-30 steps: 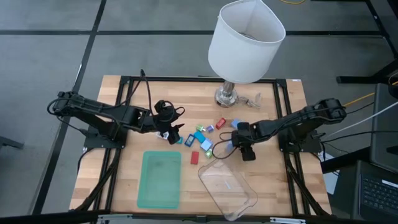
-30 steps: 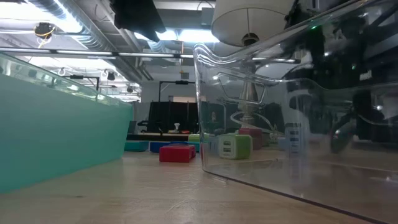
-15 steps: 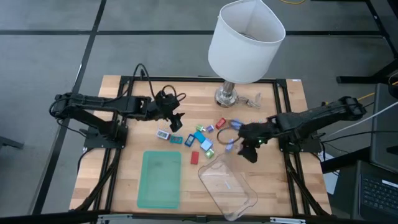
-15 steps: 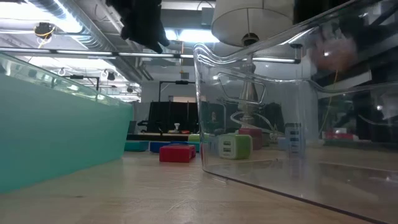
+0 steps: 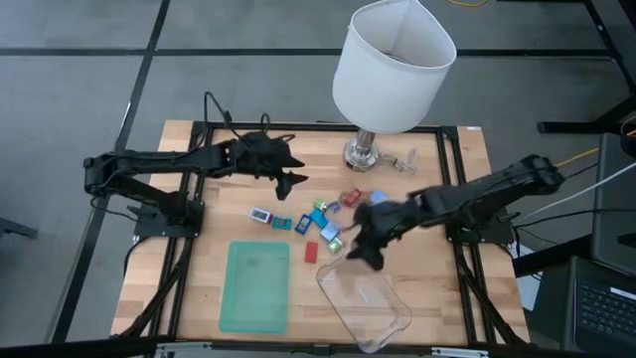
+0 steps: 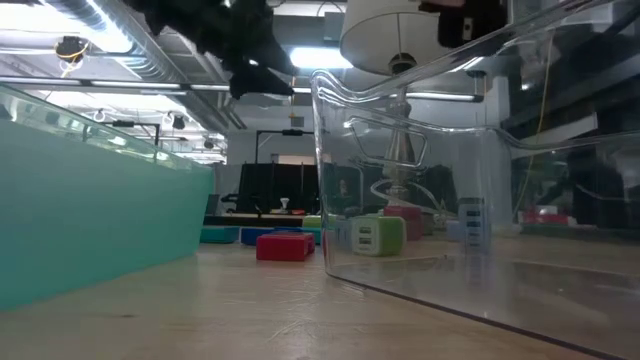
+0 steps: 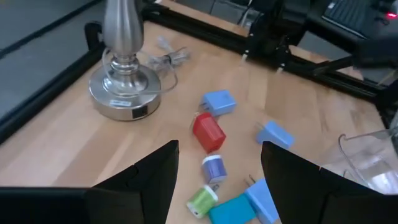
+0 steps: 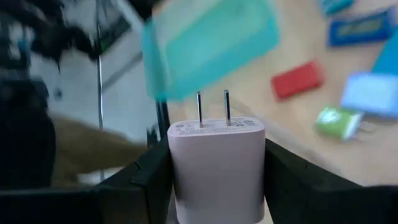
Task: Pick & Place Office items
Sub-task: Put the pink charger adapter into the transparent bin
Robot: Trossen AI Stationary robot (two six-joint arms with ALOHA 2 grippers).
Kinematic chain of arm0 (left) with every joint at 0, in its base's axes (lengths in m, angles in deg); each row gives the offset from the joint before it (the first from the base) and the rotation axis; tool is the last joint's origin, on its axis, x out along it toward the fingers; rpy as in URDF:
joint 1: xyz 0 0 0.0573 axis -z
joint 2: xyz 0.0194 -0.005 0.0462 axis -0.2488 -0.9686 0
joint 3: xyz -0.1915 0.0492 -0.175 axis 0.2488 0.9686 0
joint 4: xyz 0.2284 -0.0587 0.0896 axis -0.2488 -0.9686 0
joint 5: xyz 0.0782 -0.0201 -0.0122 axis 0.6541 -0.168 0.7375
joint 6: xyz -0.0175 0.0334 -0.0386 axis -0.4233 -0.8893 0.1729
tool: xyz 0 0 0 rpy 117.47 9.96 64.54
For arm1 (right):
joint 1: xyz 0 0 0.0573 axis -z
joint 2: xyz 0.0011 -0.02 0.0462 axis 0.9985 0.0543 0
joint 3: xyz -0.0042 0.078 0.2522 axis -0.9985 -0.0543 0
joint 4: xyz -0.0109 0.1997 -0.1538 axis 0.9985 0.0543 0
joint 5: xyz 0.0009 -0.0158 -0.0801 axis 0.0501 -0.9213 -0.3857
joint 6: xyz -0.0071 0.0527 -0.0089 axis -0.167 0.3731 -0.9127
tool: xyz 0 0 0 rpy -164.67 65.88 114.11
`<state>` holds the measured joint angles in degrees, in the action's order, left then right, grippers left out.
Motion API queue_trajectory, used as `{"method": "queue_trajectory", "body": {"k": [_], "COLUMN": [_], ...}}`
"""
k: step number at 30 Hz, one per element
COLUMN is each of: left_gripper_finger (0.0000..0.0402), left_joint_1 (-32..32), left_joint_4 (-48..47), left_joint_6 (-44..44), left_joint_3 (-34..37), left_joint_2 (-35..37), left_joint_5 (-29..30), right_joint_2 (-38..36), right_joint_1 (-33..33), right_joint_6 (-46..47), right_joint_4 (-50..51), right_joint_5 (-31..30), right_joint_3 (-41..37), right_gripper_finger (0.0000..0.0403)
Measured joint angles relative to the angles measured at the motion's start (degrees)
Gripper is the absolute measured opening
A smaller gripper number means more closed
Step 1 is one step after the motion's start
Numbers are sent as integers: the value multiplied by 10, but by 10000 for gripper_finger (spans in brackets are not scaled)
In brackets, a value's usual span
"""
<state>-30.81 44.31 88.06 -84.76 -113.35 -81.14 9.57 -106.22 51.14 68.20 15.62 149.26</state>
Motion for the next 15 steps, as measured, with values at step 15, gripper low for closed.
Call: {"method": "queue_trajectory", "body": {"k": [15], "left_gripper_finger": [223], "left_joint_1": [-52], "left_joint_4": [213], "left_joint_6": [90], "left_joint_3": [85], "left_joint_2": [0], "left_joint_5": [-62], "right_joint_2": [127], "right_joint_1": [-93], "right_joint_6": [81], "right_joint_4": [83], "right_joint_5": [43], "right_joint_3": [2], "right_gripper_finger": [194]}}
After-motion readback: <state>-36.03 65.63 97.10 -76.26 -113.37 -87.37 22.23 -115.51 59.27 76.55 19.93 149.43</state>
